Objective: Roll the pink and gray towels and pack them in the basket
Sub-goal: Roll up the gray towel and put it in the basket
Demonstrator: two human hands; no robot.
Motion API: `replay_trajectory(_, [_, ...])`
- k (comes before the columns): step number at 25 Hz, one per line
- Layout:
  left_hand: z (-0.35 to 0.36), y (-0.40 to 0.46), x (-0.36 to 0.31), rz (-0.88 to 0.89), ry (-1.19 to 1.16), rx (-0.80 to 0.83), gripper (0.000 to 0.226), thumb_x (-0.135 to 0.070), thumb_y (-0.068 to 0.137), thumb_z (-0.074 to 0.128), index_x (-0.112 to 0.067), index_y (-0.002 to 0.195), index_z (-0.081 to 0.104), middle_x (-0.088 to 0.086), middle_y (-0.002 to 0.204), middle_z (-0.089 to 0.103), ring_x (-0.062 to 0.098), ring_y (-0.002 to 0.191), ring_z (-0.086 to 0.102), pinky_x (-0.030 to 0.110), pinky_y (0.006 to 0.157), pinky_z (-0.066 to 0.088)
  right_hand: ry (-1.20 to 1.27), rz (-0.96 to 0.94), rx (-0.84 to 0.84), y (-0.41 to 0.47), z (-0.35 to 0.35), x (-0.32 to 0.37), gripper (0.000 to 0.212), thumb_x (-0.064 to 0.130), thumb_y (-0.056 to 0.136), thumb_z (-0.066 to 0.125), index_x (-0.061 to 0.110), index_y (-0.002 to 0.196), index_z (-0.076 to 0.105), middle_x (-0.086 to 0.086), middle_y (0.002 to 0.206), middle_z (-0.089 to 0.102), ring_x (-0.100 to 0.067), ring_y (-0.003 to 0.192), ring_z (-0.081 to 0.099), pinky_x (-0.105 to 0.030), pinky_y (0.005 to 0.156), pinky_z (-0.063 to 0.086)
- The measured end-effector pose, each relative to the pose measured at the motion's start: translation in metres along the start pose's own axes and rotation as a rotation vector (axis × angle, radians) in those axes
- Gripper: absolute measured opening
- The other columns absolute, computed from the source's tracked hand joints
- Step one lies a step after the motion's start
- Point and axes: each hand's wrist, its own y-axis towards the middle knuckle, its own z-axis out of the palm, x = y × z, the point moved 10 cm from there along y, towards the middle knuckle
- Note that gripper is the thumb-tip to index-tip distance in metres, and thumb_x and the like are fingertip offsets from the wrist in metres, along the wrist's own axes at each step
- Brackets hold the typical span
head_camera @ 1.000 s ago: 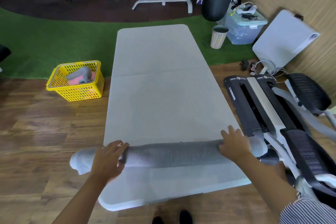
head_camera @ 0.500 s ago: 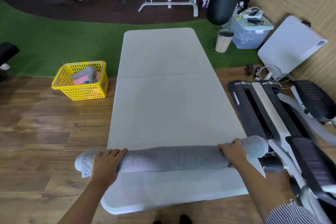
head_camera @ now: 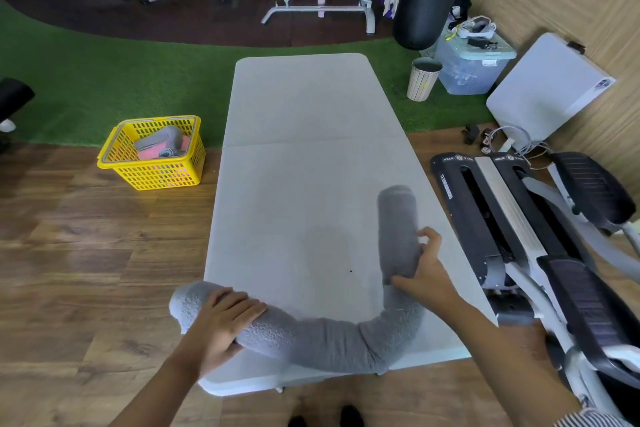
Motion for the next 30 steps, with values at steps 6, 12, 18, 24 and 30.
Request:
replay_trajectory(6, [0.010,0.011,-0.029,0.089,-0.115,0.010,0.064,-0.007,0.051,0.083,-0.010,0.110,0.060,0.003,0.109,0.066,0.019,0.096,0.064,0.028,0.096,0.042,-0.182,-0.190,0.316,0.007,0.088,0.060,0.062,0.017,0.072,0.068,0.018,0.126,0.037,-0.007,0.115,0.056,-0.023,0.094,0.057,-0.040,0.077,0.050])
replay_trajectory(12, [0.019,0.000,0.006,-0.255,-0.007,0.132,0.072,-0.044,0.044,0.084,-0.015,0.107,0.062,0.005,0.113,0.060,0.026,0.102,0.060,0.048,0.091,0.045,-0.690,-0.271,0.520,0.010,0.174,0.037,0.070,0.023,0.081,0.059,0.023,0.142,0.025,-0.013,0.133,0.041,-0.034,0.115,0.045,-0.041,0.092,0.042])
replay_trajectory(18, [0.015,-0.017,0.023,-0.227,-0.147,0.152,0.084,-0.016,0.052,0.087,-0.010,0.127,0.050,0.006,0.130,0.045,0.022,0.112,0.057,0.023,0.083,0.054,-0.600,-0.305,0.484,0.015,0.180,0.049,0.073,0.018,0.081,0.058,0.025,0.144,0.023,-0.012,0.129,0.049,-0.030,0.116,0.048,-0.038,0.092,0.043])
replay_trajectory(24, [0.024,0.027,0.038,-0.285,0.068,0.386,0.116,-0.062,0.048,0.067,-0.019,0.148,0.026,-0.005,0.157,0.024,0.016,0.146,0.019,0.058,0.116,0.012,-0.631,-0.447,0.535,0.002,0.211,0.071,0.068,0.027,0.078,0.062,0.019,0.137,0.030,-0.005,0.126,0.054,-0.028,0.110,0.052,-0.035,0.089,0.041])
replay_trajectory(30, [0.035,0.033,0.046,-0.345,0.190,0.469,0.126,-0.066,0.014,0.071,-0.020,0.130,0.053,-0.006,0.129,0.058,0.017,0.123,0.054,0.063,0.107,0.019,-0.444,-0.144,0.583,0.005,0.150,0.029,0.069,0.047,0.066,0.071,0.020,0.125,0.045,0.000,0.119,0.048,-0.020,0.105,0.049,-0.034,0.087,0.044])
